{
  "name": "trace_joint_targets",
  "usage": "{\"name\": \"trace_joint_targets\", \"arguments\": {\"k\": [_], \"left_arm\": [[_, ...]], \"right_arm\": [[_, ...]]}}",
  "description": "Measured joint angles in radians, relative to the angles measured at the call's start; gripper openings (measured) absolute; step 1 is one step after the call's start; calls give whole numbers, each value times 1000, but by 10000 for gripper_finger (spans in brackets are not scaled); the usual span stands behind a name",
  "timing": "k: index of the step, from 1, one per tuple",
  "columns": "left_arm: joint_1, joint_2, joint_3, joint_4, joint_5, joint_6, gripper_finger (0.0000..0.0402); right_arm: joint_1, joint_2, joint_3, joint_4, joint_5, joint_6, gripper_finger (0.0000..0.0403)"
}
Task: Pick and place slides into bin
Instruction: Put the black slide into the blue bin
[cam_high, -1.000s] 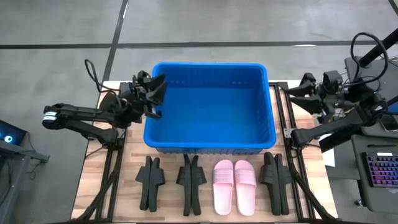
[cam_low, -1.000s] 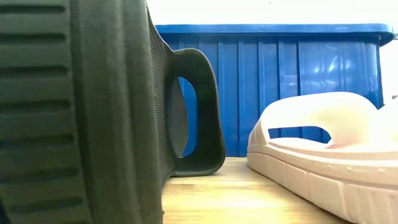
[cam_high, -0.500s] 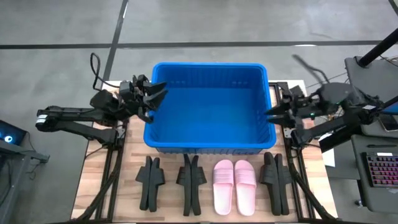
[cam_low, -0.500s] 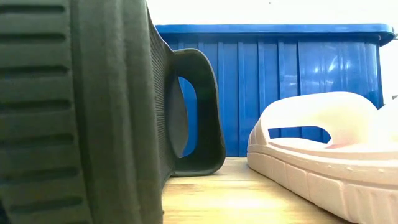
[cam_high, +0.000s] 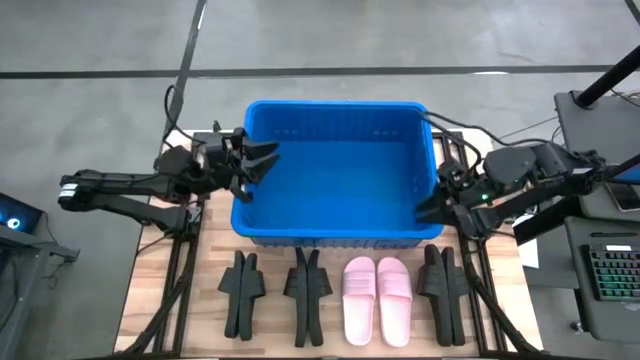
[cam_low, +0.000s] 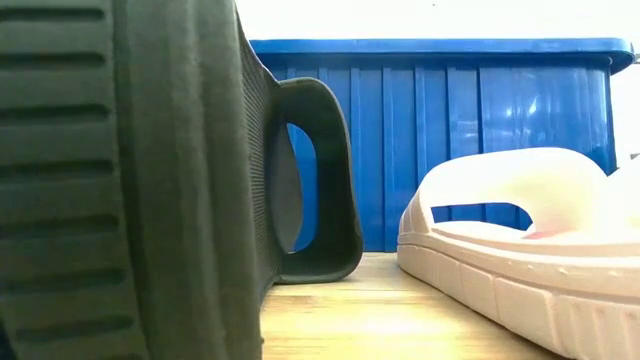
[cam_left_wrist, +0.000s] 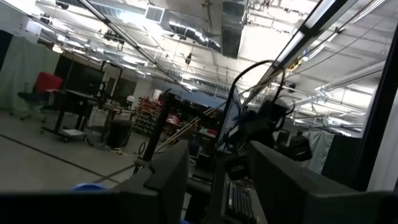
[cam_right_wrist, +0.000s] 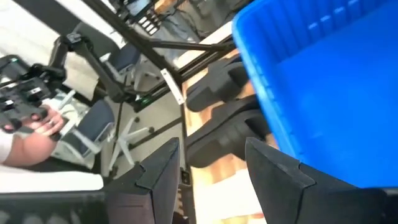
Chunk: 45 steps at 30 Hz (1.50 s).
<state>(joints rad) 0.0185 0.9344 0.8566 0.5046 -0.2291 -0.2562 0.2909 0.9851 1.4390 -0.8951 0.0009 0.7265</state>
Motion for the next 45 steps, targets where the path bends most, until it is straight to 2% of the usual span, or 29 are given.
{"name": "trace_joint_targets", "arguments": {"k": [10,17,21,26,36,40,42,45], "left_arm": [[0,20,0,4,0,-1,154],[1,11,0,3,-1,0,154],[1,11,0,1,-1,0,154],[1,11,0,1,3,0,154],[1,11,0,1,133,-4,154],[1,-2,-1,-14,262,-26,154],[0,-20,-1,-71,299,-27,154],[0,-48,-1,-200,300,-78,154]], "right_arm": [[128,154,139,-50,9,22,173],[182,248,235,-229,97,87,173],[199,307,292,-357,106,148,173],[225,366,328,-379,105,160,173],[242,454,367,-374,106,136,173],[242,470,368,-359,112,127,173],[242,467,368,-345,165,118,173],[242,454,368,-270,344,95,173]]}}
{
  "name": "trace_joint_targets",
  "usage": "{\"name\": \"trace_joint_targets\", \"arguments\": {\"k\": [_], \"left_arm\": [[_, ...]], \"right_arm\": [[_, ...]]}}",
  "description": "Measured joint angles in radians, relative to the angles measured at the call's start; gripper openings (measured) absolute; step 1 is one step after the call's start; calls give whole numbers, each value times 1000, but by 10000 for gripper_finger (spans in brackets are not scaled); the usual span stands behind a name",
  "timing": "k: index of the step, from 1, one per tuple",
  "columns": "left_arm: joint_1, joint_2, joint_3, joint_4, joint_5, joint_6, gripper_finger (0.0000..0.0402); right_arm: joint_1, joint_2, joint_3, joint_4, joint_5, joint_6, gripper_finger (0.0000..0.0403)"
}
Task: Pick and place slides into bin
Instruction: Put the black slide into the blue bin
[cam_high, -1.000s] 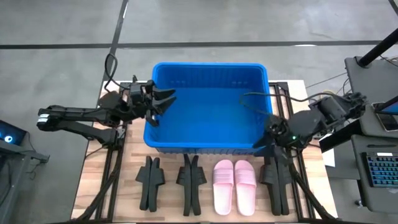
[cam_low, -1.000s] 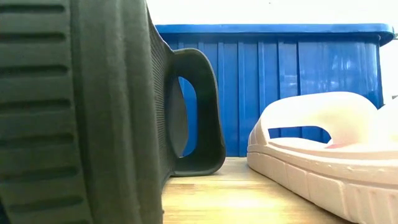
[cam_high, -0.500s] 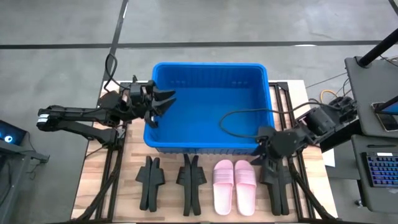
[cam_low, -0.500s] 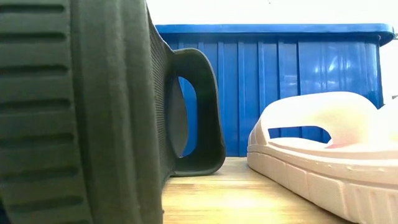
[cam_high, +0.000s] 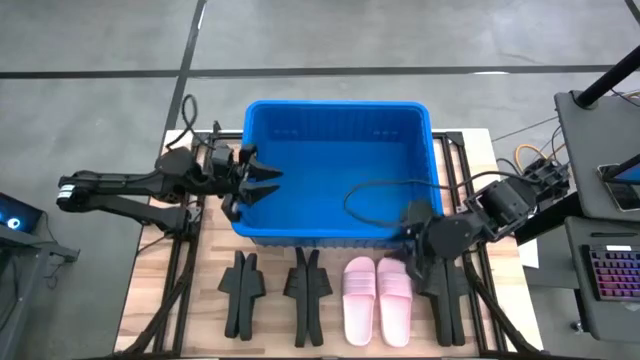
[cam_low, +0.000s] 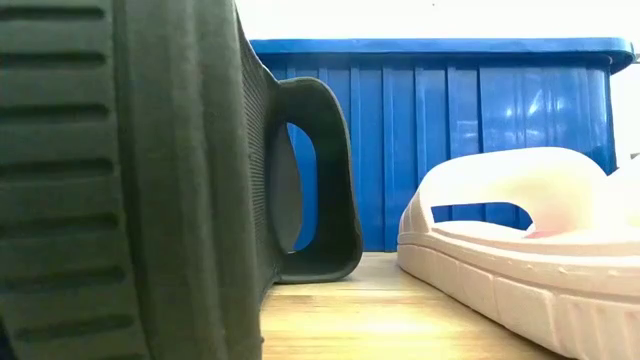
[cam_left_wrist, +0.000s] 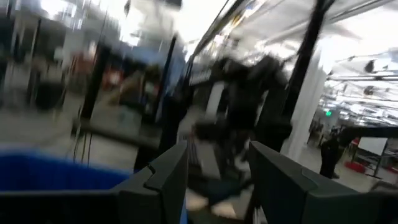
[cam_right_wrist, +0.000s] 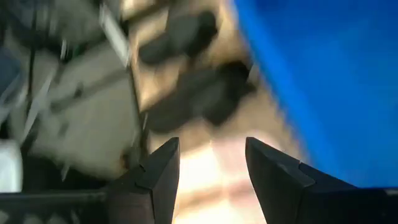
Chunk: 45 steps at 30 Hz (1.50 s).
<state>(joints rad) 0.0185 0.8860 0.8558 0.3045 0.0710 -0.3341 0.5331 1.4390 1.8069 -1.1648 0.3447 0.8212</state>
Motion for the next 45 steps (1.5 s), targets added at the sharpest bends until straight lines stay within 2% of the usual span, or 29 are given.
{"name": "trace_joint_targets", "arguments": {"k": [3,6,10,14,20,27,31,36,45], "left_arm": [[-1,-32,0,-122,22,-85,154],[-2,-66,0,-216,96,-166,154],[-9,-109,0,-333,193,-291,154],[-33,-155,0,-422,208,-361,153],[-100,-198,23,-561,193,-419,152],[-229,-161,115,-934,77,-497,152],[-295,-99,169,-994,67,-506,152],[-353,21,295,-1081,49,-487,152],[-556,257,531,-1562,-57,-559,152]], "right_arm": [[-1,-14,1,75,159,-74,173],[-1,-27,1,98,279,-139,173],[-3,-44,1,96,463,-145,173],[-4,-64,1,90,599,-148,173],[-17,-127,0,71,607,-130,173],[-17,-226,-24,9,686,-124,173],[-22,-262,-41,9,715,-123,173],[-32,-277,-47,9,741,-123,173],[-56,-279,-48,2,758,-133,173]]}}
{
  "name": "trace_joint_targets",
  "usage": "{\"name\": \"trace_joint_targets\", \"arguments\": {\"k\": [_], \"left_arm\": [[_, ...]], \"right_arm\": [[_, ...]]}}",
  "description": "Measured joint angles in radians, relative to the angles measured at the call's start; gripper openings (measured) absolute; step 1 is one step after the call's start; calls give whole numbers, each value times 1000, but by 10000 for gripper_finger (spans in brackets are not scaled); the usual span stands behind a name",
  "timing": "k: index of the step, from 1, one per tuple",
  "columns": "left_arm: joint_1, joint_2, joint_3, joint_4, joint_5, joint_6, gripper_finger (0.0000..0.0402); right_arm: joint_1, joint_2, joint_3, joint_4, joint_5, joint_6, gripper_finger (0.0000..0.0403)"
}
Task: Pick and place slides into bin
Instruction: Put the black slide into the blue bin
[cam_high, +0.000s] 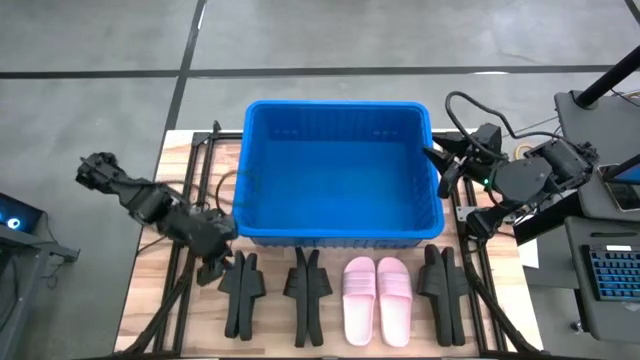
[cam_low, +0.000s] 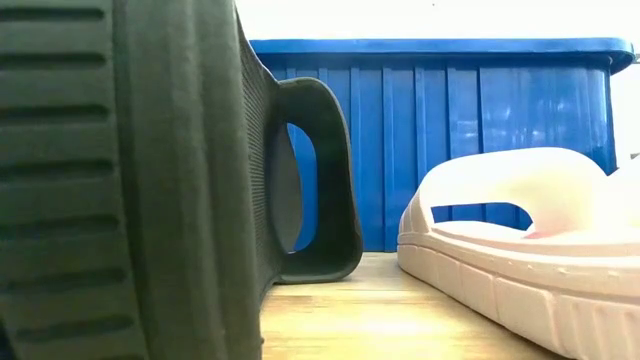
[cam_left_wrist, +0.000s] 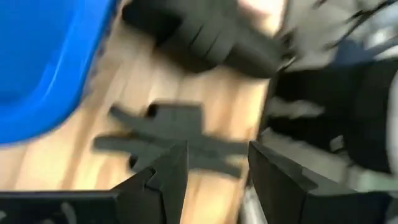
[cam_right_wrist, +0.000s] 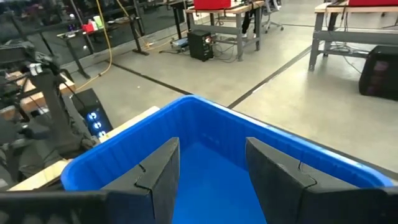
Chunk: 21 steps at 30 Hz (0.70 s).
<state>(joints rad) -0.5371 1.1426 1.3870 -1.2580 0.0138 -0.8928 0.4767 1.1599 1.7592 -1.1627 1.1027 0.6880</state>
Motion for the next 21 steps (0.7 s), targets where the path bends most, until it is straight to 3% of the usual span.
{"name": "trace_joint_targets", "arguments": {"k": [6,14,21], "left_arm": [[-147,97,73,-183,-102,-121,152],[-409,165,46,-199,-358,-363,152],[-569,205,-62,-198,-389,-687,152]], "right_arm": [[0,1,0,-9,0,0,173],[0,1,0,-9,0,0,173],[0,1,-4,-11,-1,0,173]]}}
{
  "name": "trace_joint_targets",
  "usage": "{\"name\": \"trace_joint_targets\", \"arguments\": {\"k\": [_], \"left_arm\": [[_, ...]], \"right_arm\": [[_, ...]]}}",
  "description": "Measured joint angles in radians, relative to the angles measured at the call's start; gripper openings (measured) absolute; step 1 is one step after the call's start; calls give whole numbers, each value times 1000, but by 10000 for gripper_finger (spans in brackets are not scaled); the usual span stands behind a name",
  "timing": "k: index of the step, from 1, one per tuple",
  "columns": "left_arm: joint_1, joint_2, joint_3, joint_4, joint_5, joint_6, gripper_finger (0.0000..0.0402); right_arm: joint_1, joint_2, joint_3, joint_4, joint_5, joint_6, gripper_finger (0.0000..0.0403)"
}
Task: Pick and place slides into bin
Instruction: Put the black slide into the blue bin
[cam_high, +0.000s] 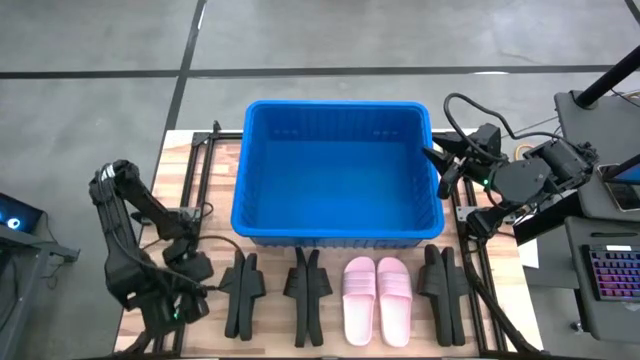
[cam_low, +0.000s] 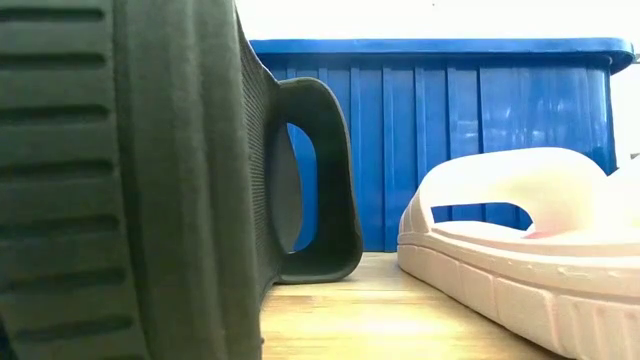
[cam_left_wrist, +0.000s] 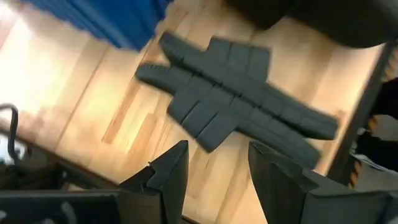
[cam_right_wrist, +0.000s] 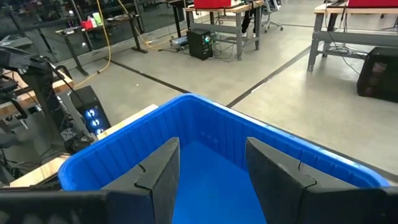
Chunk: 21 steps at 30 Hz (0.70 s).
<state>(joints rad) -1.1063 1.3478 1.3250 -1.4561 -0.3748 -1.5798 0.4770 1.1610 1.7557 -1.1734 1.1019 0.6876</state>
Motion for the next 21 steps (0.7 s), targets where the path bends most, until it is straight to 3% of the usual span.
{"name": "trace_joint_targets", "arguments": {"k": [4,13,21], "left_arm": [[-35,44,-41,4,1,-87,152],[-70,202,-45,50,1,-33,152],[-85,322,-88,60,7,-88,152]], "right_arm": [[0,1,-7,-1,0,0,173],[0,8,-9,-1,0,4,173],[0,15,-9,0,0,7,173]]}}
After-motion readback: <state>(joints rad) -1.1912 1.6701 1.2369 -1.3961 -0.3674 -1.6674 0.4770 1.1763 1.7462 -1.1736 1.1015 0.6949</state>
